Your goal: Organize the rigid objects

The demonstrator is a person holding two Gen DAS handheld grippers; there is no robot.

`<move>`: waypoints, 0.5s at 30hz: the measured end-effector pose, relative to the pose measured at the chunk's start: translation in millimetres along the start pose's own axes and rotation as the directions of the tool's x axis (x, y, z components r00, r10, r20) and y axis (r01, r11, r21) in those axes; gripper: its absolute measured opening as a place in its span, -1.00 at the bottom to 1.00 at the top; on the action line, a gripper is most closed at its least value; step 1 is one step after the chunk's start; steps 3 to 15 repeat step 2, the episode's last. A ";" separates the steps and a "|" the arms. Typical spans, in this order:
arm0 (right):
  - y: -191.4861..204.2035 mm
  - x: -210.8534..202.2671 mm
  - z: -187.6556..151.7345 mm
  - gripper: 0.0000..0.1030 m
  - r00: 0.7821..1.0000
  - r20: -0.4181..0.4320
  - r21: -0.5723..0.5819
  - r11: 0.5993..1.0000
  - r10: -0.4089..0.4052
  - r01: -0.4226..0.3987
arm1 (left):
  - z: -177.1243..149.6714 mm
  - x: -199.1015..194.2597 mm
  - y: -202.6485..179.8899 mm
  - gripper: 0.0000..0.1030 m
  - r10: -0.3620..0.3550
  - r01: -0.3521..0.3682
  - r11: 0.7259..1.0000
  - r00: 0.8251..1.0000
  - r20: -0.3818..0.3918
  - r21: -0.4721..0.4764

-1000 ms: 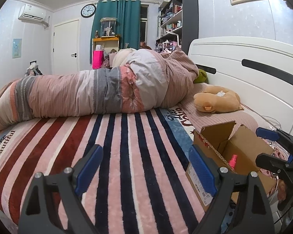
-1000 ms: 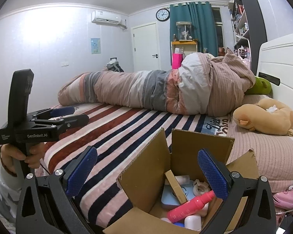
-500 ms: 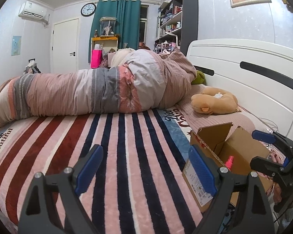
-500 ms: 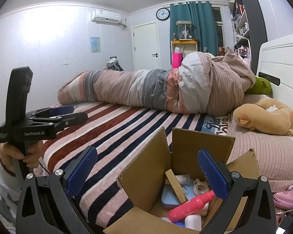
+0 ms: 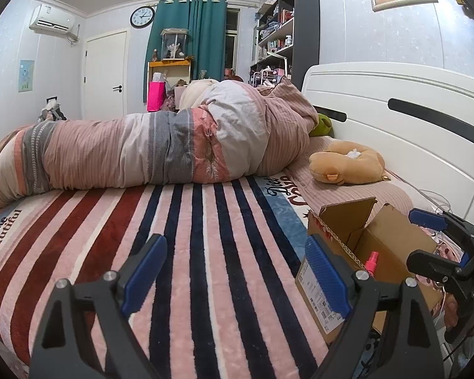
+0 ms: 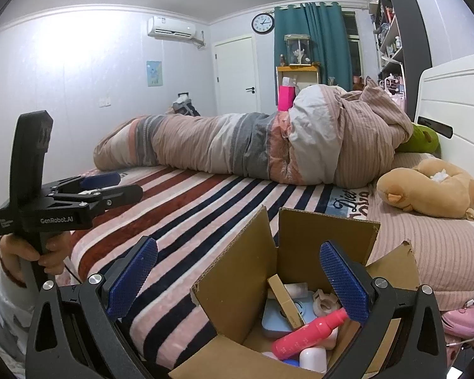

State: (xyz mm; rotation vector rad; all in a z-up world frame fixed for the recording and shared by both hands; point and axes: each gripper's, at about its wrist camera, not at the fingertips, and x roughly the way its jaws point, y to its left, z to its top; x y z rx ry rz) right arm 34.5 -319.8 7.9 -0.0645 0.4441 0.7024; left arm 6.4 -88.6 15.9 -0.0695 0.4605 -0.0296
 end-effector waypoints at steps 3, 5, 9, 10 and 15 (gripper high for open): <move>-0.8 0.1 -0.1 1.00 1.000 -0.001 0.003 1.000 0.002 -0.002 | -0.6 -0.3 -0.5 0.70 0.002 -0.002 1.000 1.000 -0.005 -0.002; -0.8 0.1 -0.1 1.00 1.000 -0.001 0.003 1.000 0.002 -0.002 | -0.6 -0.3 -0.5 0.70 0.002 -0.002 1.000 1.000 -0.005 -0.002; -0.8 0.1 -0.1 1.00 1.000 -0.001 0.003 1.000 0.002 -0.002 | -0.6 -0.3 -0.5 0.70 0.002 -0.002 1.000 1.000 -0.005 -0.002; -0.8 0.1 -0.1 1.00 1.000 -0.001 0.003 1.000 0.002 -0.002 | -0.6 -0.3 -0.5 0.70 0.002 -0.002 1.000 1.000 -0.005 -0.002; -0.8 0.1 -0.1 1.00 1.000 -0.001 0.003 1.000 0.002 -0.002 | -0.6 -0.3 -0.5 0.70 0.002 -0.002 1.000 1.000 -0.005 -0.002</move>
